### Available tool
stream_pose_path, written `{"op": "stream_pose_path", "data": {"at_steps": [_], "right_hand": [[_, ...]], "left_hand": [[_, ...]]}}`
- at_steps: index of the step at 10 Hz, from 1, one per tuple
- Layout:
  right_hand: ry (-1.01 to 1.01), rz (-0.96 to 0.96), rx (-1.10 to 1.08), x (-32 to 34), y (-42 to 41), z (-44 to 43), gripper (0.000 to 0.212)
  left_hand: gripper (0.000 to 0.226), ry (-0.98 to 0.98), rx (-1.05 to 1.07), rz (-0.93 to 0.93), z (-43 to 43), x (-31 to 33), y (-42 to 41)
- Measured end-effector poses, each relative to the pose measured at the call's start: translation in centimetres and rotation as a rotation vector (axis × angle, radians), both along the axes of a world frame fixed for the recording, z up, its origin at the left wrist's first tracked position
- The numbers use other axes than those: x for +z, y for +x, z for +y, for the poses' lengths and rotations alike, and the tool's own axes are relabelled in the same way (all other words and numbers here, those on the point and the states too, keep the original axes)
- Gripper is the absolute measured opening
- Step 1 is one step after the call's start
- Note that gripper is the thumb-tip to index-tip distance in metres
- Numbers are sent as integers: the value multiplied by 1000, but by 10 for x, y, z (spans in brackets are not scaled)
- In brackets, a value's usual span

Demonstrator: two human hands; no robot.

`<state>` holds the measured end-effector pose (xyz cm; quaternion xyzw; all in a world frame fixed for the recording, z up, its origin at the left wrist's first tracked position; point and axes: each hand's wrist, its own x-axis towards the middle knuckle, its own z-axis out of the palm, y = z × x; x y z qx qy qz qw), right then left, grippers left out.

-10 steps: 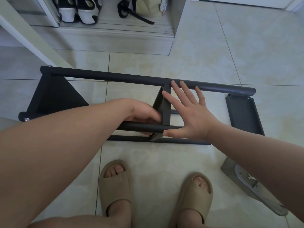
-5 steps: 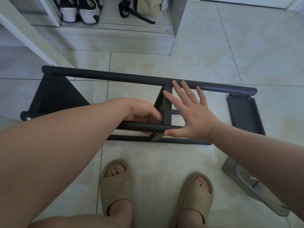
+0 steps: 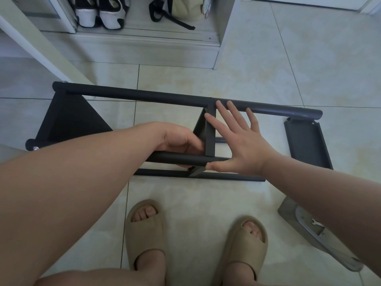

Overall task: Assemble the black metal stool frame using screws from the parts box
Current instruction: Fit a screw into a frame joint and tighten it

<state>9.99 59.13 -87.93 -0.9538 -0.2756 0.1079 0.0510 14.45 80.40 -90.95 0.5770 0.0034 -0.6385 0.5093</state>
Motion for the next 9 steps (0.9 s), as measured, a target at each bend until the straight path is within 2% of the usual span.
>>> {"op": "stream_pose_path", "data": {"at_steps": [2, 6, 8, 9], "right_hand": [[-7, 6, -2, 1, 0, 0, 114], [-16, 6, -3, 2, -1, 1, 114], [-6, 5, -2, 2, -1, 1, 114], [-5, 7, -2, 2, -1, 1, 113]], "left_hand": [[12, 98, 2, -13, -2, -2, 1], [15, 6, 13, -37, 0, 1, 0], [13, 109, 13, -101, -2, -4, -1], [35, 53, 10, -74, -1, -3, -1]]}}
